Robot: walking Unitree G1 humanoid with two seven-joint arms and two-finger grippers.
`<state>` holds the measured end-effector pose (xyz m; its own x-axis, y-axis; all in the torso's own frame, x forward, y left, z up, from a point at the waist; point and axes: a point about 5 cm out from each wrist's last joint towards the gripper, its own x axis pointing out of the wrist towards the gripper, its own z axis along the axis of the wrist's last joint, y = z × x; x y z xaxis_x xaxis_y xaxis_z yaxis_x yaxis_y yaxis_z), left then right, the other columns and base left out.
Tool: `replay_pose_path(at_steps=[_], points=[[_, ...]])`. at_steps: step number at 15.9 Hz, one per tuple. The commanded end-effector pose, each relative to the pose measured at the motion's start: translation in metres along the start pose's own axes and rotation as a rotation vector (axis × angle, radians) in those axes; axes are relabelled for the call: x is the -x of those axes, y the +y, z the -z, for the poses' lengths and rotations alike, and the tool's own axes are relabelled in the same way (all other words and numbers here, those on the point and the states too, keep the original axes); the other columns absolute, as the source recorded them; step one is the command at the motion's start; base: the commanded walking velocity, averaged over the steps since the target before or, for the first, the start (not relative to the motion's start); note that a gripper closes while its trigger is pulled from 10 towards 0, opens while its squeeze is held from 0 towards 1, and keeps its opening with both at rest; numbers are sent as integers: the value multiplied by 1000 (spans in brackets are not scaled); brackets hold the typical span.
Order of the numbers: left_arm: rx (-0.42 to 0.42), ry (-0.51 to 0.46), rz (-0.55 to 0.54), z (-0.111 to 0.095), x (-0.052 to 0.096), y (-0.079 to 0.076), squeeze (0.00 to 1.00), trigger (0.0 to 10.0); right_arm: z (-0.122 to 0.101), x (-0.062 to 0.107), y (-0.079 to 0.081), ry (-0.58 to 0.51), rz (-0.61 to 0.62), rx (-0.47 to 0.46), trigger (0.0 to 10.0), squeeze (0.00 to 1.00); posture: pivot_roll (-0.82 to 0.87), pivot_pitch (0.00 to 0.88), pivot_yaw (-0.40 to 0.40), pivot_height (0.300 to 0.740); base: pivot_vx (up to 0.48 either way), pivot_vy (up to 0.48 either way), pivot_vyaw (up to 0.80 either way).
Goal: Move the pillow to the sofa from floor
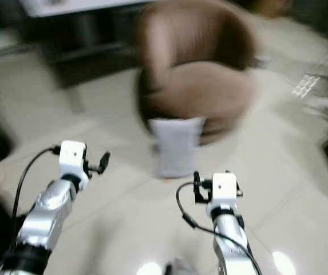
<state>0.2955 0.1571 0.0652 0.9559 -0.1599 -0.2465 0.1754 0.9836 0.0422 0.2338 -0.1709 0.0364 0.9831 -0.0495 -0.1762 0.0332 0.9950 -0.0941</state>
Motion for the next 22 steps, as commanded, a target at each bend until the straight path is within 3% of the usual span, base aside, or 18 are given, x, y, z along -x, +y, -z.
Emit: replay_pose_path(at_steps=[1, 6, 8, 12, 18, 22], points=[[-4, 9, 44, 0, -1, -10, 0, 10000, 3, 1, -8, 14, 27, -2, 10000, 0, -37, 83, -38, 740, 0, 465, -750], [-17, 49, 86, 3, -1, -17, 0, 10000, 6, 1, -9, 22, 32, -7, 10000, 0, -35, 70, -32, 740, 0, 460, -749], [-36, 16, 101, 0, -1, -20, 0, 10000, 6, 0, -9, 24, 32, -10, 10000, 0, -34, 68, -31, 740, 0, 452, -750], [-40, 31, 93, 2, -1, -19, 0, 10000, 6, 0, -9, 20, 45, 22, 10000, 0, -34, 71, -28, 740, 0, 0, -725], [-68, 33, 62, 0, -1, -12, 0, 10000, 8, 2, -8, 21, 53, 28, 10000, 0, -33, 79, -23, 740, 0, 0, 0], [-75, 49, 74, 2, -1, -11, 0, 10000, 9, 2, -6, 24, 52, 25, 10000, 0, -35, 83, -20, 740, 466, 0, 0]])
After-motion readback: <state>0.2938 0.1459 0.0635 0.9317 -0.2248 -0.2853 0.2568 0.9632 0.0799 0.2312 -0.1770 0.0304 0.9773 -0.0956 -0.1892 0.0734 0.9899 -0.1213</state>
